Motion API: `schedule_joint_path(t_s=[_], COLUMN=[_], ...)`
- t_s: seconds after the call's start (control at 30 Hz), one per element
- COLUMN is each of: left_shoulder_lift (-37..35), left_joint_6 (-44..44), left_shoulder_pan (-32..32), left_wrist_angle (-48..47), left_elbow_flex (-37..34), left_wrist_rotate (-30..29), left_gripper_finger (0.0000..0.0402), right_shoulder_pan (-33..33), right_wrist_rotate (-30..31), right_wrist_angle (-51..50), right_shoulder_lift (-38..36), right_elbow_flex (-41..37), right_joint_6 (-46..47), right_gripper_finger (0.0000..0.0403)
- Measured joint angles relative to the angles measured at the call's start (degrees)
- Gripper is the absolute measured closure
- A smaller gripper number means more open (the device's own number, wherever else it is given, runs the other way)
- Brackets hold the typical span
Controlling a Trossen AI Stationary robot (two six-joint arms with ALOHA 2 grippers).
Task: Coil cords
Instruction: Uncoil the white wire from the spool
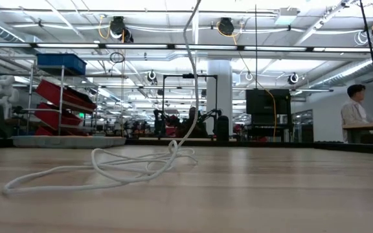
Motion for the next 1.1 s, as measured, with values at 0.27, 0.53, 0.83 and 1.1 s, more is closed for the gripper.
schedule_joint_path(t_s=[0.27,0.53,0.83,1.1], left_shoulder_lift=[0.0,-0.1,-0.1,-0.1], left_joint_6=[0.1,1.2,1.4,0.9], left_shoulder_pan=[-1.9,-4.0,-2.4,2.1], left_wrist_angle=[-0.6,-0.5,-2.2,-2.1], left_elbow_flex=[0.0,0.0,0.0,0.0], left_wrist_rotate=[-2.8,-5.2,-14.4,-14.5], left_gripper_finger=[0.04,0.04,0.04,0.04], right_shoulder_pan=[3.3,6.1,7.0,4.3], right_wrist_rotate=[0.1,2.3,-2.7,-14.5], right_wrist_angle=[-0.4,-0.3,9.0,13.2], right_shoulder_lift=[-2.2,-3.8,-4.1,-4.1], right_elbow_flex=[0.0,0.0,0.0,0.0], right_joint_6=[0.2,-1.4,-6.3,-5.6], right_gripper_finger=[0.0403,0.0403,0.0403,0.0403])
